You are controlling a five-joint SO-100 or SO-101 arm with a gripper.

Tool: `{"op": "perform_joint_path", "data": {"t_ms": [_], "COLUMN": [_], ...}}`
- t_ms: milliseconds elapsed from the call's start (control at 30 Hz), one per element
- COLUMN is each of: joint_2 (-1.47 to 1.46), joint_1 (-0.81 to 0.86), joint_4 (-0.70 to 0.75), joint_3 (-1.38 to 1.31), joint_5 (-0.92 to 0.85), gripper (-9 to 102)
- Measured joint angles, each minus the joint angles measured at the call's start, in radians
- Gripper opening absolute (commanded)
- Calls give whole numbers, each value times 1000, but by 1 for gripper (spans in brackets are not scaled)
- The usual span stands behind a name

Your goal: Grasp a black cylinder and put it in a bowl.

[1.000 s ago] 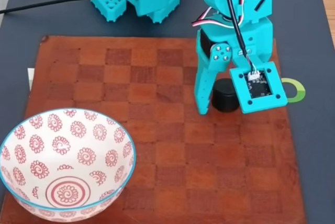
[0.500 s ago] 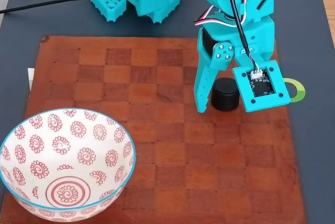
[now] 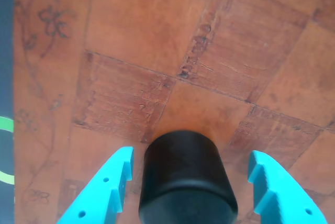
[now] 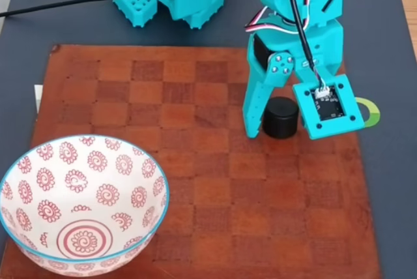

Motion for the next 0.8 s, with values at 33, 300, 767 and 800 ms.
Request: {"op": "perform_joint_path", "data": {"t_ms": [33,300,767,800], "joint_2": [0,0,2,2], "joint_1": [0,0,6,6], "joint_4": [0,3,63,66], "joint_3": [3,3,2,2], "joint_5": [0,0,0,0], "gripper": [27,21,18,18]}}
